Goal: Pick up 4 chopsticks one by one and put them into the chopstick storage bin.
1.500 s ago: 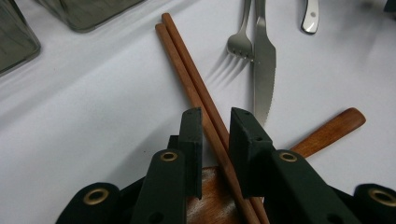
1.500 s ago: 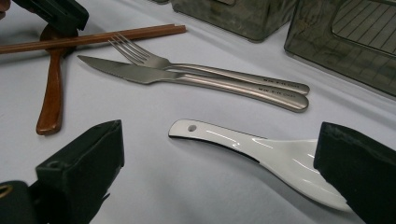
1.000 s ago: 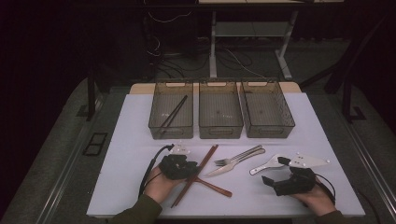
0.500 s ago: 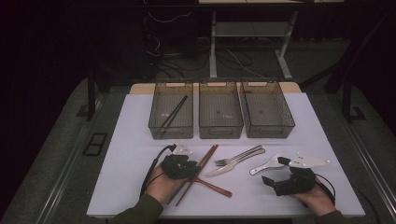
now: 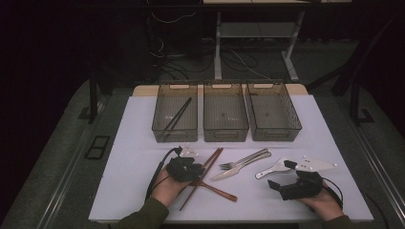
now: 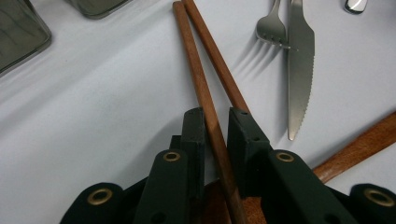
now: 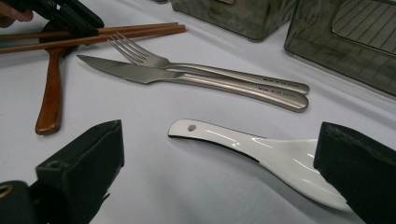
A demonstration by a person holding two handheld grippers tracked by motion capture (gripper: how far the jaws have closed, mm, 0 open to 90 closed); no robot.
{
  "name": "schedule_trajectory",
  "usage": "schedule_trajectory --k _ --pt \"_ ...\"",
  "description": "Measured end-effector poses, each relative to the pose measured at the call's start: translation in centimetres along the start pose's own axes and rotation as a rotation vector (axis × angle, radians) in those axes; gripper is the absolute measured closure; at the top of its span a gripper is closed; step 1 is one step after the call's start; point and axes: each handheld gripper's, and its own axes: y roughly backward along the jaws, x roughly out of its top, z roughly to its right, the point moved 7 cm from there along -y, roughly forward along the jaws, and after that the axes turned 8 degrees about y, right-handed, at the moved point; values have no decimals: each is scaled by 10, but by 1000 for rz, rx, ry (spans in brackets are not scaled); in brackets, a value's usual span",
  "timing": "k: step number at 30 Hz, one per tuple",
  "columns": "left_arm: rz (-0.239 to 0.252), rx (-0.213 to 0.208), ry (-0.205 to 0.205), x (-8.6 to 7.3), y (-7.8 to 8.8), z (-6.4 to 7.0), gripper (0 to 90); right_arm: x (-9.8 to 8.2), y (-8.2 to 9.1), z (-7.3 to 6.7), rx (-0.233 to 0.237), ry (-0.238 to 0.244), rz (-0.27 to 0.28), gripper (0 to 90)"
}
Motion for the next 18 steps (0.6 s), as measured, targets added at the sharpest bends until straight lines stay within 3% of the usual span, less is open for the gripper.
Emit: schedule_trajectory --k 18 --pt "-2 29 18 3 0 -6 806 0 0 0 2 -1 -1 14"
